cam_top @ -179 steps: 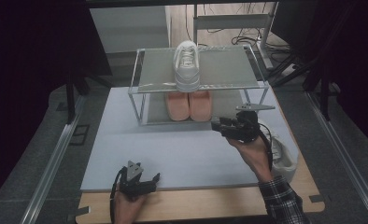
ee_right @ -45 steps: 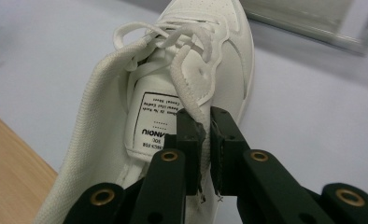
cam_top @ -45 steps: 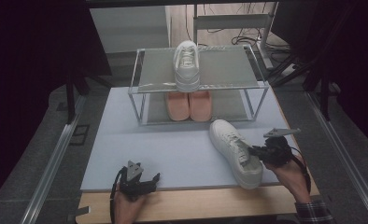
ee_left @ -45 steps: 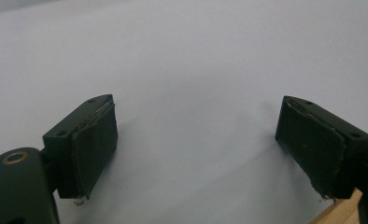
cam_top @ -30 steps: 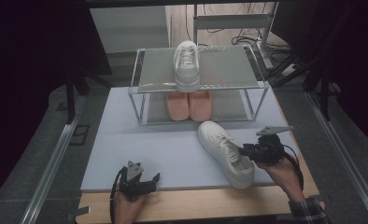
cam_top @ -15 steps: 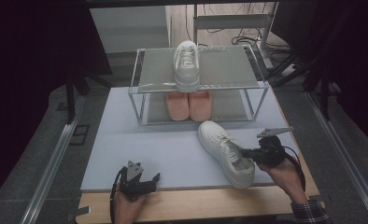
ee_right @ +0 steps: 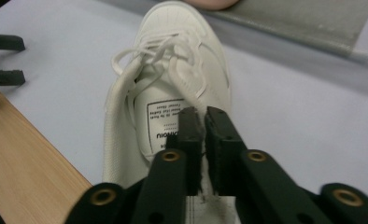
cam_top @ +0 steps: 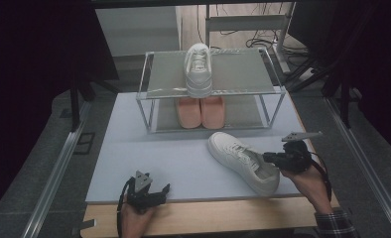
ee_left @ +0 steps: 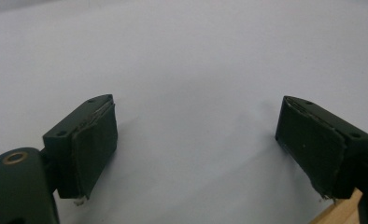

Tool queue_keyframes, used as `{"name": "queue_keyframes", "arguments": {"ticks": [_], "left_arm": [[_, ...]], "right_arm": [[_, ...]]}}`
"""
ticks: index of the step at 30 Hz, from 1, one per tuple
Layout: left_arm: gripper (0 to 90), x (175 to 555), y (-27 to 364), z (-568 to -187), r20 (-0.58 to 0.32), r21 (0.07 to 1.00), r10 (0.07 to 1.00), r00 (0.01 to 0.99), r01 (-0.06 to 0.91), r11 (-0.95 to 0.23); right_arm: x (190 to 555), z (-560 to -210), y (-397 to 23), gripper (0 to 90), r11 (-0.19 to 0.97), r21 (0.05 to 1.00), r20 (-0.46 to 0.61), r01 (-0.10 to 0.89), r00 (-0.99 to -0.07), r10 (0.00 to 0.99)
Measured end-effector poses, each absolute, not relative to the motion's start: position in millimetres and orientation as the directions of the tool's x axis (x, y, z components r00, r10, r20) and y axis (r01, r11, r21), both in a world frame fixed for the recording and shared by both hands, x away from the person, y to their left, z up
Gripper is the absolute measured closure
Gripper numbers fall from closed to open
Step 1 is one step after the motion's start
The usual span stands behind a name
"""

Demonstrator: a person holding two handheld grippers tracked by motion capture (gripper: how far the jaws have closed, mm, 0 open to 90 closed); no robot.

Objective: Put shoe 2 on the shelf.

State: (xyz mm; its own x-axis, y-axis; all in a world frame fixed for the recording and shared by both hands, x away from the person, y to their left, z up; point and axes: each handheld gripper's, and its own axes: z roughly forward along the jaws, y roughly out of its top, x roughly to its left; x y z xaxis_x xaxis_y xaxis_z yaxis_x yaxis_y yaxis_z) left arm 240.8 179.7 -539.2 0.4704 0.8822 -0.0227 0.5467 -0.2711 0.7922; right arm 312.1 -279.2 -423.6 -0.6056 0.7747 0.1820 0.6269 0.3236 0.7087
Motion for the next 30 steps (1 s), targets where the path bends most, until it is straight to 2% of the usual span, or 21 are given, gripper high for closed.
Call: {"name": "queue_keyframes", "arguments": {"ticks": [5, 9, 13, 20, 28, 30], "left_arm": [[12.9, 240.8, 179.7, -539.2, -0.023, 0.792, 0.882, 0.47, 0.547, -0.271], [12.9, 240.8, 179.7, -539.2, -0.023, 0.792, 0.882, 0.47, 0.547, -0.271], [12.9, 240.8, 179.7, -539.2, -0.023, 0.792, 0.882, 0.47, 0.547, -0.271], [12.9, 240.8, 179.7, -539.2, -0.023, 0.792, 0.882, 0.47, 0.547, -0.271], [12.9, 240.8, 179.7, -539.2, -0.023, 0.792, 0.882, 0.47, 0.547, -0.271], [12.9, 240.8, 179.7, -539.2, -0.023, 0.792, 0.882, 0.47, 0.547, -0.271]], "right_arm": [[317.7, -424.1, -277.2, 66.3, 0.353, 0.698, 0.159, 0.623, -0.615, 0.772], [324.1, -431.2, -272.6, 61.9, 0.385, 0.679, 0.138, 0.625, -0.624, 0.77], [330.2, -437.3, -270.2, 61.7, 0.399, 0.666, 0.134, 0.63, -0.627, 0.768], [336.2, -436.2, -268.2, 65.6, 0.403, 0.658, 0.158, 0.636, -0.64, 0.752], [338.6, -435.1, -267.5, 82.2, 0.398, 0.64, 0.162, 0.658, -0.621, 0.767], [339.1, -434.8, -267.6, 83.7, 0.38, 0.635, 0.19, 0.673, -0.612, 0.768]]}}
